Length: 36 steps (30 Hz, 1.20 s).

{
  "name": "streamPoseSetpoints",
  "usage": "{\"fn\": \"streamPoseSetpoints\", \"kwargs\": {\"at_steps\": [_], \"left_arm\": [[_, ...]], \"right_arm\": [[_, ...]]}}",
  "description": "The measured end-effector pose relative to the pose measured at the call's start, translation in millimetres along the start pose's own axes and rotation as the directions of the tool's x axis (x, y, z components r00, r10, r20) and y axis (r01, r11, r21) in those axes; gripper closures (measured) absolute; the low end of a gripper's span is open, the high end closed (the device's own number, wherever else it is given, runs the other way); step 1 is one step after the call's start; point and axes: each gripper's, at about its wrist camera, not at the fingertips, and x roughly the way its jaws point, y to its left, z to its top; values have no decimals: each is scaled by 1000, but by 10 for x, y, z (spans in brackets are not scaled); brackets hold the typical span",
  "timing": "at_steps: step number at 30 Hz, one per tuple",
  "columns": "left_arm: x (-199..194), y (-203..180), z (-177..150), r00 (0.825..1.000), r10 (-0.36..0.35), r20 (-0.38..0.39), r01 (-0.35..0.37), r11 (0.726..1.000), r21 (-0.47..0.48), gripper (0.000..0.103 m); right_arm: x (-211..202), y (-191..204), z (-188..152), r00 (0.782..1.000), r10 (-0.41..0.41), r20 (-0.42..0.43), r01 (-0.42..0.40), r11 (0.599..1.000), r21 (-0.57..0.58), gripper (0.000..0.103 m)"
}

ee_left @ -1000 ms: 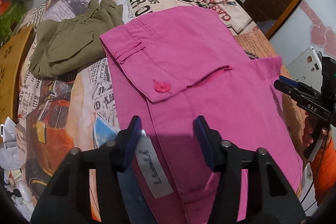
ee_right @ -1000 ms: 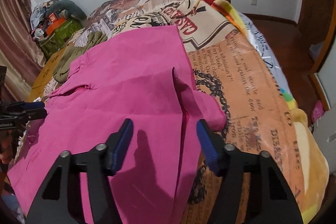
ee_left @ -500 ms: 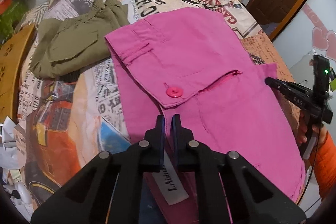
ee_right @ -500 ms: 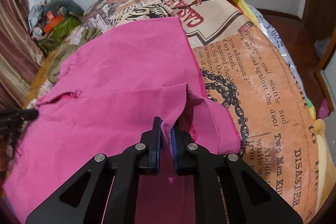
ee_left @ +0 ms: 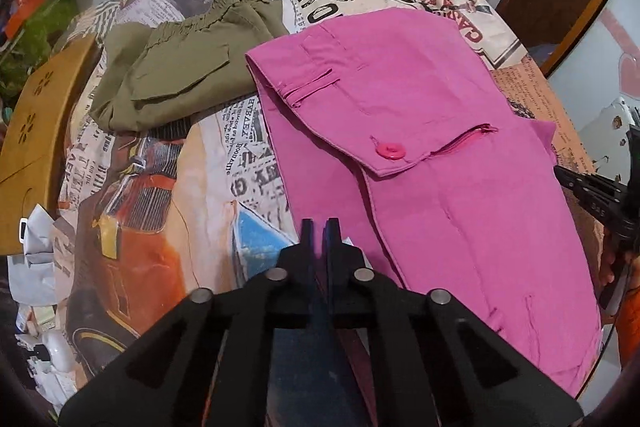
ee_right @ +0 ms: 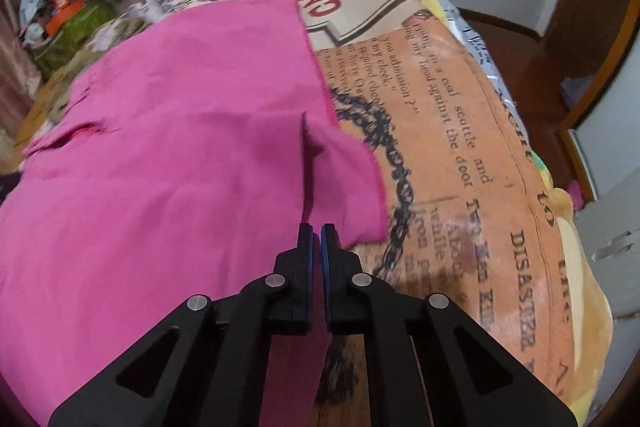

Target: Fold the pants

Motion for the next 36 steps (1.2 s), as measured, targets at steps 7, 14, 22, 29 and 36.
{"fn": "streamPoseSetpoints", "kwargs": {"at_steps": [7, 14, 22, 29, 36], "left_arm": [[-220, -39, 153, 996, -29, 87, 28, 1000, 13, 56], [-84, -40, 404, 996, -60, 65, 59, 998, 14, 50], [383, 67, 528, 973, -211, -96, 200, 973, -116, 47], [598, 141, 651, 951, -290, -108, 266, 944, -198, 45], [530, 50, 669, 983, -174, -60, 170, 983, -72, 90]], "right_arm": [[-462, -70, 180, 988, 1, 154, -1, 1000, -1, 58], [-316, -184, 581, 982, 34, 187, -51, 995, 88, 48], [239, -340, 645, 999, 31, 35, -36, 985, 166, 48], [492, -223, 485, 994, 102, -48, -95, 987, 127, 48], [485, 38, 414, 999, -7, -33, 7, 1000, -7, 72]]}}
